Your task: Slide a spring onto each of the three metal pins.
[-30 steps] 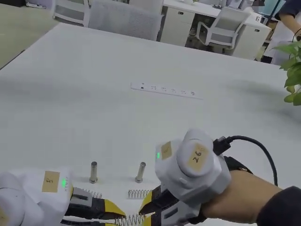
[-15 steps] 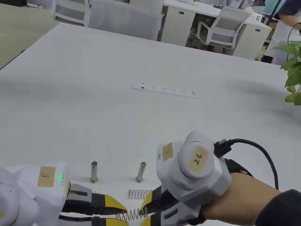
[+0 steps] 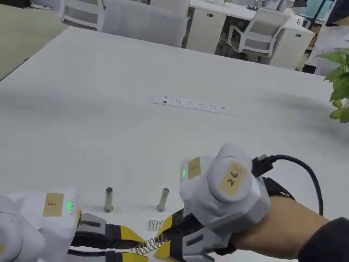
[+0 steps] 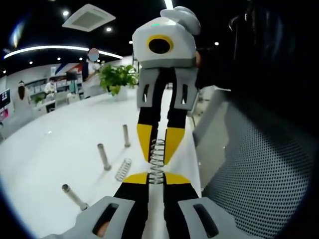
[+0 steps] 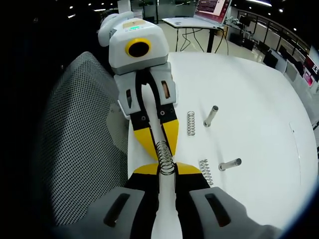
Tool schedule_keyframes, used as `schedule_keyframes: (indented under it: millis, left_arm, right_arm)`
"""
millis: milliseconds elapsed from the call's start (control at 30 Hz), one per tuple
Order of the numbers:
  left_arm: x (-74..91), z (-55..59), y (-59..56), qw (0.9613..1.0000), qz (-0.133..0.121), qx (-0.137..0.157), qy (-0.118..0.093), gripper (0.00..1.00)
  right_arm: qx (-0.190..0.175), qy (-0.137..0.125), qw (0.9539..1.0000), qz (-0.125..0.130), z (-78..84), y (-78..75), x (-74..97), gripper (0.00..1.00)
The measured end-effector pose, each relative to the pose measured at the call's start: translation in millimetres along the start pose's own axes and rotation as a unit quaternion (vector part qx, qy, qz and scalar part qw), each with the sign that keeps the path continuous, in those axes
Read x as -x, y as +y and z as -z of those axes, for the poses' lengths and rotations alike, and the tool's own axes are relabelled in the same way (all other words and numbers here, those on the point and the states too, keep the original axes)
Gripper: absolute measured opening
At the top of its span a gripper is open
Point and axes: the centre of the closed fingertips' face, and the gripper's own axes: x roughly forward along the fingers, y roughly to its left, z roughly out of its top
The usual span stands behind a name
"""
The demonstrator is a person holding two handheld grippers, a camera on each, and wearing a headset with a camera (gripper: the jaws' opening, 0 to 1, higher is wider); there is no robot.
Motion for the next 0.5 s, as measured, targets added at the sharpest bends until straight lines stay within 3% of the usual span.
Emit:
schedule_keyframes:
  millis: [367, 500]
  left_arm:
    - [-1.2, 1.2, -1.7, 1.0000, 0.003, -0.003, 0.005, 0.02]
    - [-1.9, 1.5, -2.2, 0.9999, 0.002, -0.007, 0.009, 0.02]
  right_arm:
    - [0.016, -0.016, 0.9997, -0.009, -19.4, 8.0, 0.4, 0.08]
    - [0.021, -0.009, 0.9997, -0.007, -20.2, 7.6, -1.6, 0.08]
